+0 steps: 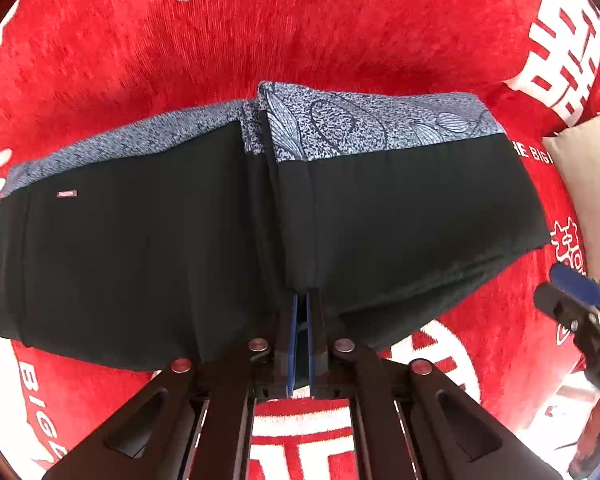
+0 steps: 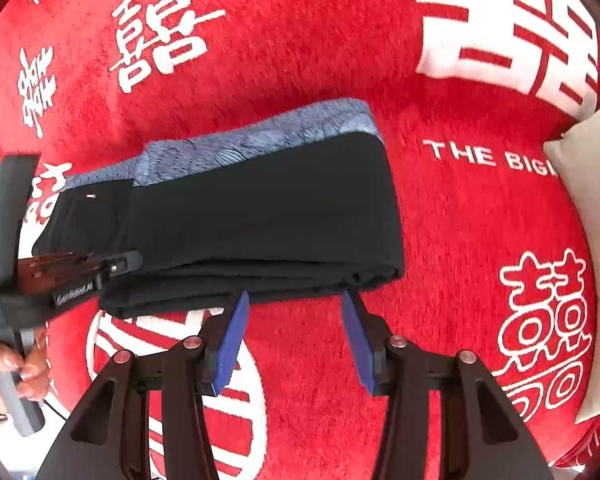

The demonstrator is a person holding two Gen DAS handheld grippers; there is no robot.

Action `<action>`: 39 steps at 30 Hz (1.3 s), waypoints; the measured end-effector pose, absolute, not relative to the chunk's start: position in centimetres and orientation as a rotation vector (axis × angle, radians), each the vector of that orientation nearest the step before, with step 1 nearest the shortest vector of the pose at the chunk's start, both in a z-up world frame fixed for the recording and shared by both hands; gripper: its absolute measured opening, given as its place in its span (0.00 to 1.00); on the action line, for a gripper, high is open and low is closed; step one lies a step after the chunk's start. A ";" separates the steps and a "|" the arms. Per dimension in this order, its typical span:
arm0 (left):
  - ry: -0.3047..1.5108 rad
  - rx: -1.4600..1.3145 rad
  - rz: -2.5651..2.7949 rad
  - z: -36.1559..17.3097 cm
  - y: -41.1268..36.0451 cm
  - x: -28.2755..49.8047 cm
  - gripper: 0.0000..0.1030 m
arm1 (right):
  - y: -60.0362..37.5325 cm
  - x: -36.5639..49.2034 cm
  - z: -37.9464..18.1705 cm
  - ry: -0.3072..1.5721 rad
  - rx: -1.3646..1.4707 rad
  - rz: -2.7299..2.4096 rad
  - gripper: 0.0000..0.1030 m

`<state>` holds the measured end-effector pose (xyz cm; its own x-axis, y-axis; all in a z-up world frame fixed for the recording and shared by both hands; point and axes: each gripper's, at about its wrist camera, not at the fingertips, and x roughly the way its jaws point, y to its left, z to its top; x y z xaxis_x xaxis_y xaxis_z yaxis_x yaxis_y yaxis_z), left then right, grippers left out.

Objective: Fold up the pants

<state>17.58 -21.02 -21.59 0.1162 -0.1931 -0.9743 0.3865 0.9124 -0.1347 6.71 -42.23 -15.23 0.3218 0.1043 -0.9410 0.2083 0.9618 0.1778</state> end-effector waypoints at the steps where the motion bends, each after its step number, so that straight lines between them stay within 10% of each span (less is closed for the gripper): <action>1: 1.385 0.167 -0.412 -21.2 -21.0 17.5 0.05 | -42.6 6.6 -15.4 1.250 0.304 -0.067 0.51; 35: 1.355 0.227 -0.215 -19.2 -26.4 19.5 0.07 | -41.7 15.3 -19.5 1.349 0.174 -0.017 0.59; 36: 1.357 0.220 -0.209 -18.8 -26.3 19.3 0.15 | -41.7 15.3 -19.5 1.349 0.174 -0.017 0.60; 38: 1.342 0.200 -0.186 -18.0 -26.0 19.2 0.97 | -41.6 14.8 -18.9 1.343 0.181 -0.005 0.60; 39: 1.309 0.193 -0.168 -17.2 -25.9 18.8 1.00 | -41.4 14.2 -18.2 1.337 0.184 0.013 0.60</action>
<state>18.80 -25.85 -17.19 0.2510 -0.0137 -0.9679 0.2307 0.9719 0.0461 14.21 -41.35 -18.24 0.2342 0.1150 -0.9654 0.0957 0.9854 0.1406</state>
